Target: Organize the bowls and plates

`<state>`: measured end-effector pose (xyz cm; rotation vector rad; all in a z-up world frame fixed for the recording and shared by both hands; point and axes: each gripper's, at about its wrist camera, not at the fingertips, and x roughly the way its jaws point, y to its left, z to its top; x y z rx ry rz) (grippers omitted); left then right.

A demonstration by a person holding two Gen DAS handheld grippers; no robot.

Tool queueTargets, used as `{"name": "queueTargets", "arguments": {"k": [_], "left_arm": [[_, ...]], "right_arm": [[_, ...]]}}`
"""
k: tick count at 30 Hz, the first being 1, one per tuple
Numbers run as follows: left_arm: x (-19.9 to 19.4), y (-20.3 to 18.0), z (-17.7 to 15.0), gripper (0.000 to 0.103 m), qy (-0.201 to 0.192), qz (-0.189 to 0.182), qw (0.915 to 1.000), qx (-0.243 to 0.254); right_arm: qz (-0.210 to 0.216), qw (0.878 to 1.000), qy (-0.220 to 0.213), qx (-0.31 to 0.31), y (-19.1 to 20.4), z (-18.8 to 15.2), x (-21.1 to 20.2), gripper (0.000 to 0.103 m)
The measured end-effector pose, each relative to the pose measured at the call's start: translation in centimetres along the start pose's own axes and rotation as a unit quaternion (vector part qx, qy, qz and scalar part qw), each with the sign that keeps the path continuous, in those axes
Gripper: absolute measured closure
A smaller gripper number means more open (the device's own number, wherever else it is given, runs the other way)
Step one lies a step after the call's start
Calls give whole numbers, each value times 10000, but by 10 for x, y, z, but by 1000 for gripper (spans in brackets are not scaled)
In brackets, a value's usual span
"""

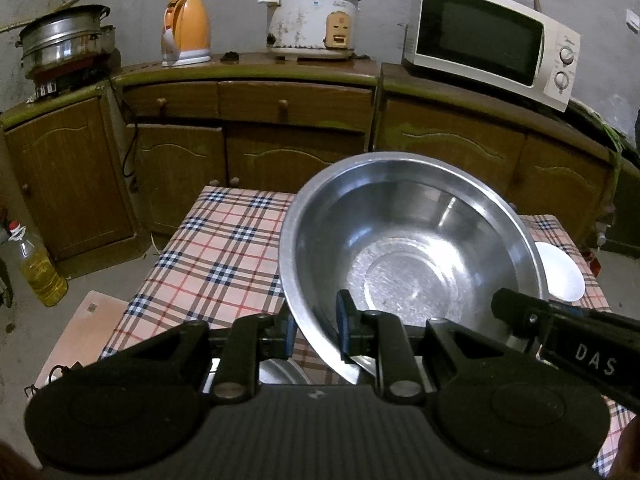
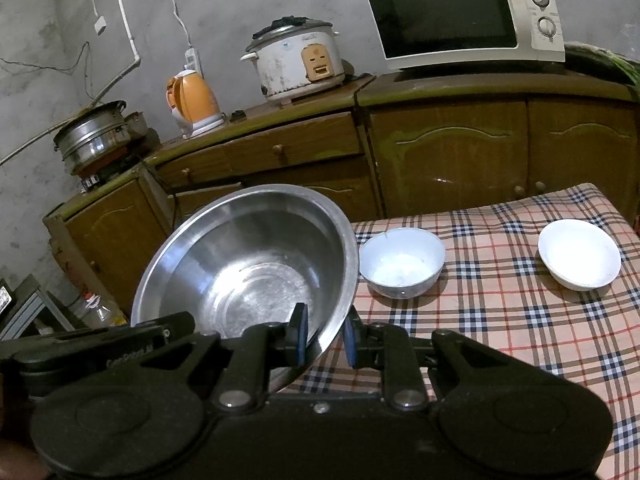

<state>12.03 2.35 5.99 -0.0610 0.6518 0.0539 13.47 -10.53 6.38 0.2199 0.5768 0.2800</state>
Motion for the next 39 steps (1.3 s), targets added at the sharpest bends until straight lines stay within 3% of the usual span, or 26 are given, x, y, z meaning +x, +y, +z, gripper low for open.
{"name": "queueTargets", "arguments": {"k": [39], "left_arm": [[-18,-22,-25,80,-40,-195,9998,70]], "right_arm": [[-225,9996,-136,-59,-14,-20,-35,79]]}}
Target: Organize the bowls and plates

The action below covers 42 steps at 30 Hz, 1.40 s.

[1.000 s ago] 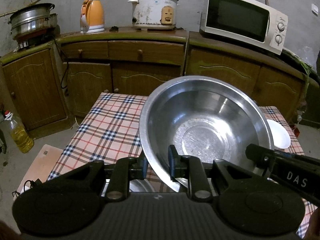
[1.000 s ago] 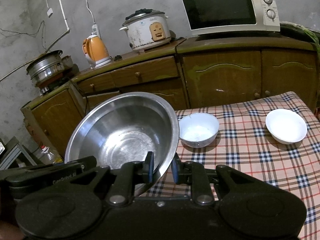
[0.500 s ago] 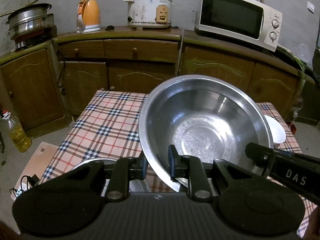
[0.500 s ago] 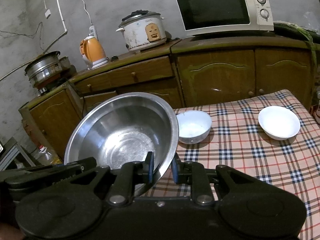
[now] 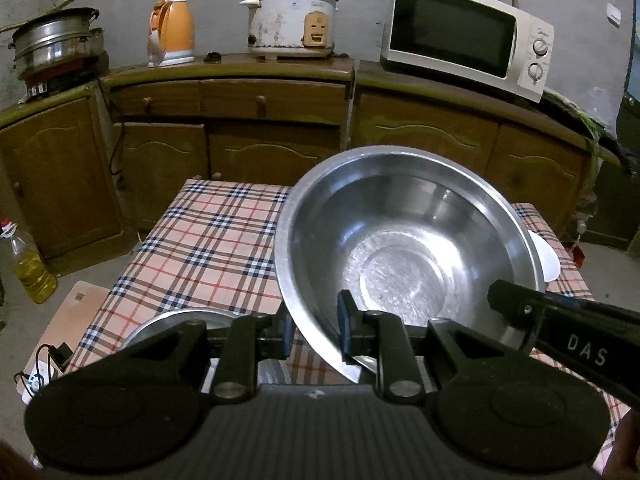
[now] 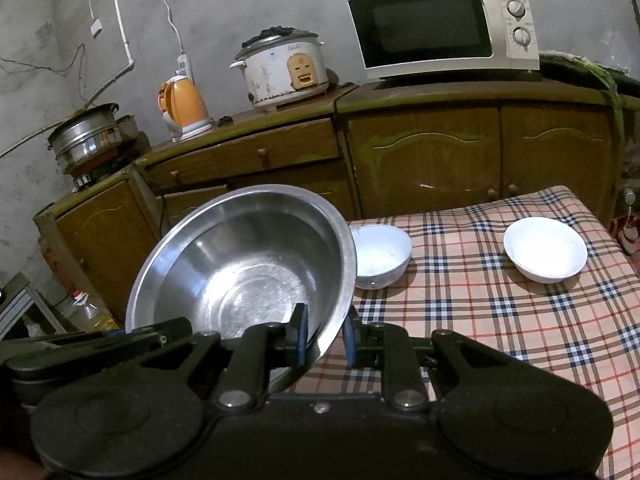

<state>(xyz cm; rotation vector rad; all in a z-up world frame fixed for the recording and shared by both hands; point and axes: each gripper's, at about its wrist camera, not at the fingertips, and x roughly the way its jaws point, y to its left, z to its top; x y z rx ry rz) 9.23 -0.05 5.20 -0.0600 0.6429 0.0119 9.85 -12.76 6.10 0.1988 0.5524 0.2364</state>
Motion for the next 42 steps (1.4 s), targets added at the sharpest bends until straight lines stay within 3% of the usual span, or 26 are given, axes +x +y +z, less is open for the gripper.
{"name": "queueTargets", "arguments": {"k": [42], "left_arm": [[-6,-24,-26,77,140,-377,9991,133]], "right_arm": [[-317,9994,-138,80,-20,-22,-38,79]]}}
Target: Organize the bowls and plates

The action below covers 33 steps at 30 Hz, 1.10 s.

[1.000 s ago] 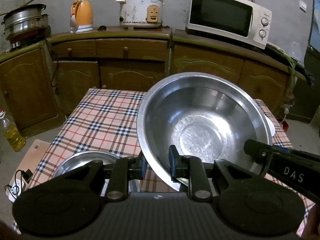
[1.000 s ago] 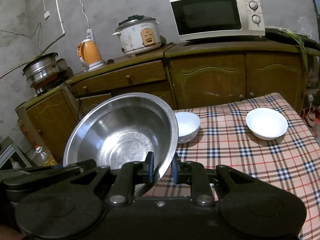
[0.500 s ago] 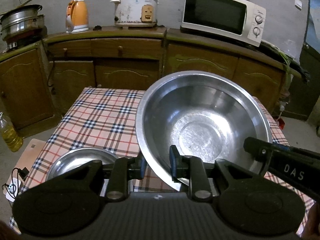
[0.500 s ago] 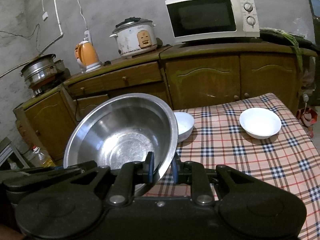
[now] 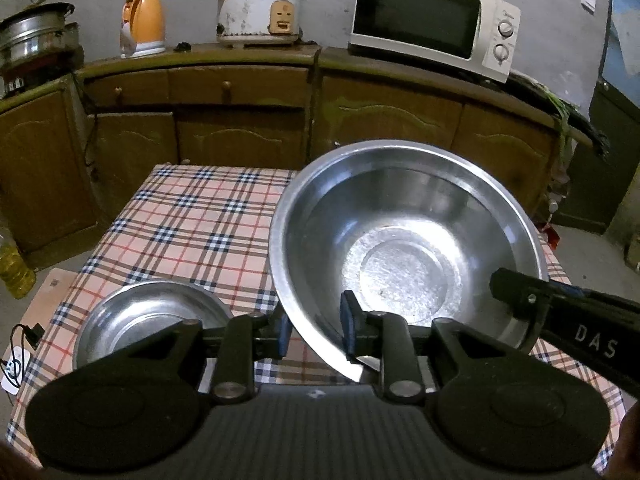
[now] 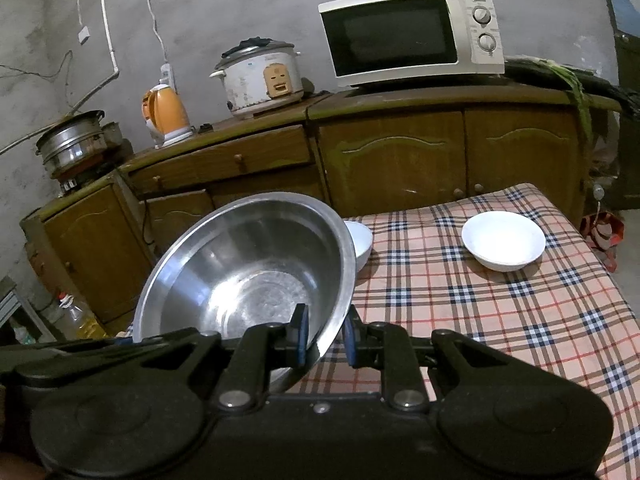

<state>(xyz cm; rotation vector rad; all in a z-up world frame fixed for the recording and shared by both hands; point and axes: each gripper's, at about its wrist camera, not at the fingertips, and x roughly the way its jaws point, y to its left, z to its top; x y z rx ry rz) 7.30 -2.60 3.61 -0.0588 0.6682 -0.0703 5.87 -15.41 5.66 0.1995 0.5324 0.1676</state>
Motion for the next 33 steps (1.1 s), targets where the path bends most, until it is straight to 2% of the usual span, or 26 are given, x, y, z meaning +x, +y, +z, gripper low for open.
{"name": "queueTargets", "arguments": {"k": [33], "left_arm": [[11,-41,-29,76,299,-354,9986,254]], "right_arm": [[-333,9989,16,332,-56,-33,-27,79]]}}
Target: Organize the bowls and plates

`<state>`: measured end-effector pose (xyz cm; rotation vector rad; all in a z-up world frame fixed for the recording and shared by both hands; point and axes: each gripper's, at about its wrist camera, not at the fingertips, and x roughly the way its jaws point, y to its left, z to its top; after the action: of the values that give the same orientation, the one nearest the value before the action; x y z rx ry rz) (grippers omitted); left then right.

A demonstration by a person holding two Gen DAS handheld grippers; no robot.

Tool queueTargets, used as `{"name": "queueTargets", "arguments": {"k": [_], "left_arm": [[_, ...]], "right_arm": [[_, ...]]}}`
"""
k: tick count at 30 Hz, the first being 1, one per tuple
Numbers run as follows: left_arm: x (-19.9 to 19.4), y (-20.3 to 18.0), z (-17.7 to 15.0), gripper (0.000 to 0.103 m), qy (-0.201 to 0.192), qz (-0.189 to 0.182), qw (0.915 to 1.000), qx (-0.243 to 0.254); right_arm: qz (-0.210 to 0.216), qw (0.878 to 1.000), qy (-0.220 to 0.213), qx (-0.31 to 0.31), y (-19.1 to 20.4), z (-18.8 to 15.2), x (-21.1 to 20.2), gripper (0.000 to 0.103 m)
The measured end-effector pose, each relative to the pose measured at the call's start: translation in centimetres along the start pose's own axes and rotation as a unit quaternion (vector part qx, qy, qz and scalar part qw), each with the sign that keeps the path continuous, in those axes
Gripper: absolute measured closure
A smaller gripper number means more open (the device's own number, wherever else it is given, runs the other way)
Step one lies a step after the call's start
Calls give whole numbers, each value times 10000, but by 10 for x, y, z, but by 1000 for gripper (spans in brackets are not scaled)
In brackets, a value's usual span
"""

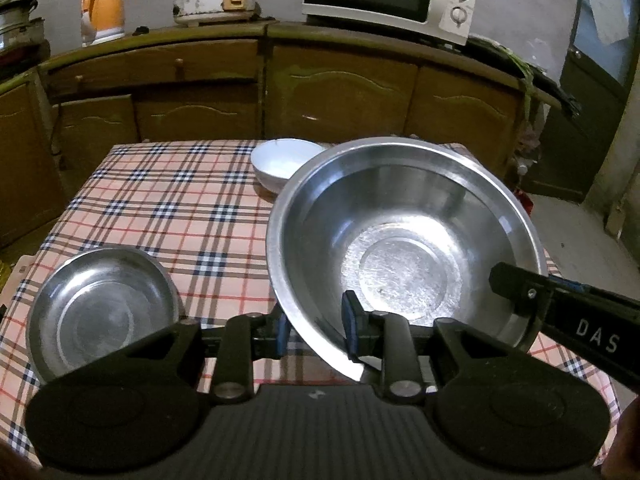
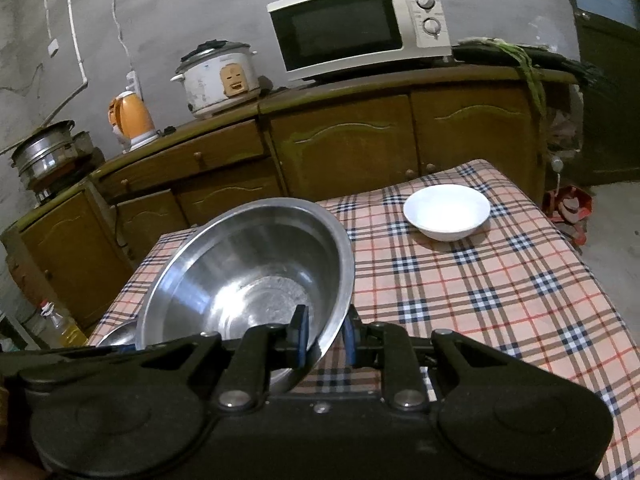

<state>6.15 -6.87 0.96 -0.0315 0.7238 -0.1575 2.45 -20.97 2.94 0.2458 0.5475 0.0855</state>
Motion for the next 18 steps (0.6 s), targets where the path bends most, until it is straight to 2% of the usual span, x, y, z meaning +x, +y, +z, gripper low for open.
{"name": "queueTargets", "arguments": {"k": [18], "left_arm": [[6,-38,-16,76,93,-142,9995,249]], "right_arm": [[-151,9994,-77,290,-49,-17,-20,79]]}}
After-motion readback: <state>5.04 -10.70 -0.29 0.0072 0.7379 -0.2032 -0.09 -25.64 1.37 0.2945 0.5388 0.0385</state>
